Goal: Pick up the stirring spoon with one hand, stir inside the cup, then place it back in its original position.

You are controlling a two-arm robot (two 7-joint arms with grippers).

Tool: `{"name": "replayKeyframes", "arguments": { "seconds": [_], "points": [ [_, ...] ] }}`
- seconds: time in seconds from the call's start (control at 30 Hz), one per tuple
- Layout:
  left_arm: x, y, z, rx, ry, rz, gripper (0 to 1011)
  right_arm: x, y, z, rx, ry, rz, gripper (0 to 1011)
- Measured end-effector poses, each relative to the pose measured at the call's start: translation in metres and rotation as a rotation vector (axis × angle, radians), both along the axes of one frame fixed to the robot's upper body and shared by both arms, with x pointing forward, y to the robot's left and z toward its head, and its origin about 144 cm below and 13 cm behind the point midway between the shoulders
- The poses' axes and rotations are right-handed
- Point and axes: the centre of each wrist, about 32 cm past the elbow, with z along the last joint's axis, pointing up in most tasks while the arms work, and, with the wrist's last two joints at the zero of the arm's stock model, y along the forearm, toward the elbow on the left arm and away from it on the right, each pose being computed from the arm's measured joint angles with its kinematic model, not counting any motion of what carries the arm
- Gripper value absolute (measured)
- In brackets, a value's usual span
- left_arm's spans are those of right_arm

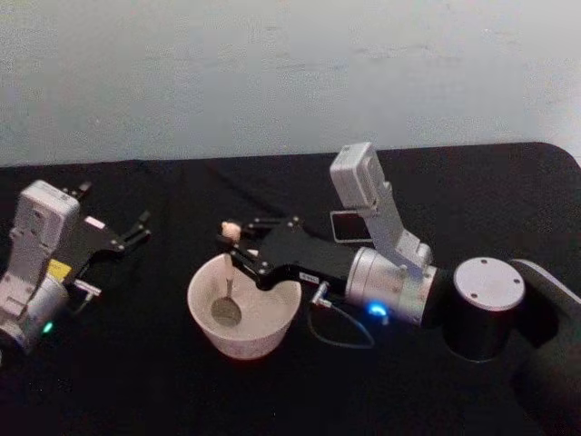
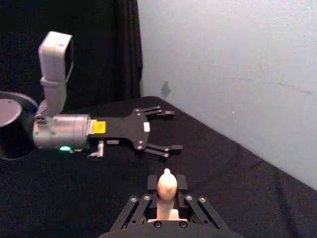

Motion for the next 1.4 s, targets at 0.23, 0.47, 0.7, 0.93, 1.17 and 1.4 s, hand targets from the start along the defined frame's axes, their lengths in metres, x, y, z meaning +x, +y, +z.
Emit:
{"name": "replayKeyframes", "arguments": {
  "seconds": [0.23,0.47,0.7,0.93,1.17,1.4],
  "points": [
    [0.000,0.000,0.000,0.000,0.000,0.000,1001,0.010,0.003,0.003,0.001,-0.011,-0.042,214],
    [0.000,0.000,0.000,0.000,0.000,0.000,1001,0.018,-0.003,0.005,-0.007,-0.019,-0.086,214],
    [0.000,0.000,0.000,0.000,0.000,0.000,1001,0.020,-0.017,0.006,-0.018,-0.027,-0.112,214],
    [0.000,0.000,0.000,0.000,0.000,0.000,1001,0.013,-0.032,0.009,-0.026,-0.037,-0.095,214],
    [0.000,0.000,0.000,0.000,0.000,0.000,1001,0.001,-0.044,0.012,-0.024,-0.033,-0.054,214],
    [0.000,0.000,0.000,0.000,0.000,0.000,1001,-0.016,-0.053,0.013,-0.023,-0.016,0.001,214]
  ]
}}
